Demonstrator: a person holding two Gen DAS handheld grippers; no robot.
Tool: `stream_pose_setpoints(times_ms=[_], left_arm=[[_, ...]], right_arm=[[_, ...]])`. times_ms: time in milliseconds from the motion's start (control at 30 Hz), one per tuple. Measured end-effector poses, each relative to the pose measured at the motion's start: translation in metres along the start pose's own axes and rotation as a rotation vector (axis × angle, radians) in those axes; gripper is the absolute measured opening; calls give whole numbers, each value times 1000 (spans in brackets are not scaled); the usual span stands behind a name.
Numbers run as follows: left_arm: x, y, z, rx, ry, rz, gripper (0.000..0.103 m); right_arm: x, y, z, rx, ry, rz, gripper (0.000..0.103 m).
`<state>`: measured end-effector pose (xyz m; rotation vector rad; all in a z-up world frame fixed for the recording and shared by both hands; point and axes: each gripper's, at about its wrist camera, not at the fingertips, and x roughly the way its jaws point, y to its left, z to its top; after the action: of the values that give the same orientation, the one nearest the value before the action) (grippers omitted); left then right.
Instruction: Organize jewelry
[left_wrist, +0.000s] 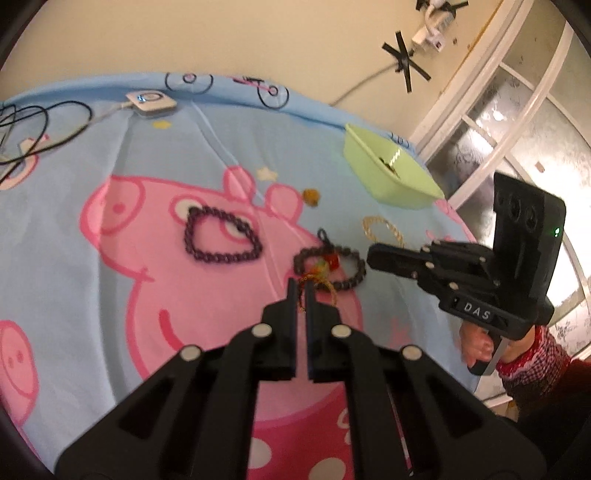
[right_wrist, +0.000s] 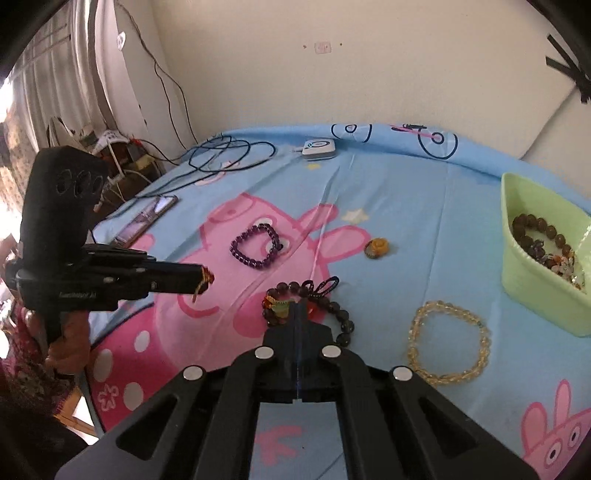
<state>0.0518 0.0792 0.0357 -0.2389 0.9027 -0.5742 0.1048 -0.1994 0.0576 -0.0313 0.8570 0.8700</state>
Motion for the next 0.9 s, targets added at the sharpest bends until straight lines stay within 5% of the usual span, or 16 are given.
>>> stream_pose_setpoints(times_ms=[333,433,667,767,900], left_arm=[[-2,7,-6,-24,17,-9,3],[-3,10,-7,-31,14,-15,3],[0,17,-10,-50,16,-28,3],[0,18,-12,-59,19,-25,3],[-3,16,-11,-58,13,-21,3]], right_arm=[[26,-24,-4,223,71,125,0],[26,-27,-4,262,55,142,18],[38,-13,5,180,54,44,18],[43,2,4,87,58,-34,0],[38,4,-1,56,64,-36,0]])
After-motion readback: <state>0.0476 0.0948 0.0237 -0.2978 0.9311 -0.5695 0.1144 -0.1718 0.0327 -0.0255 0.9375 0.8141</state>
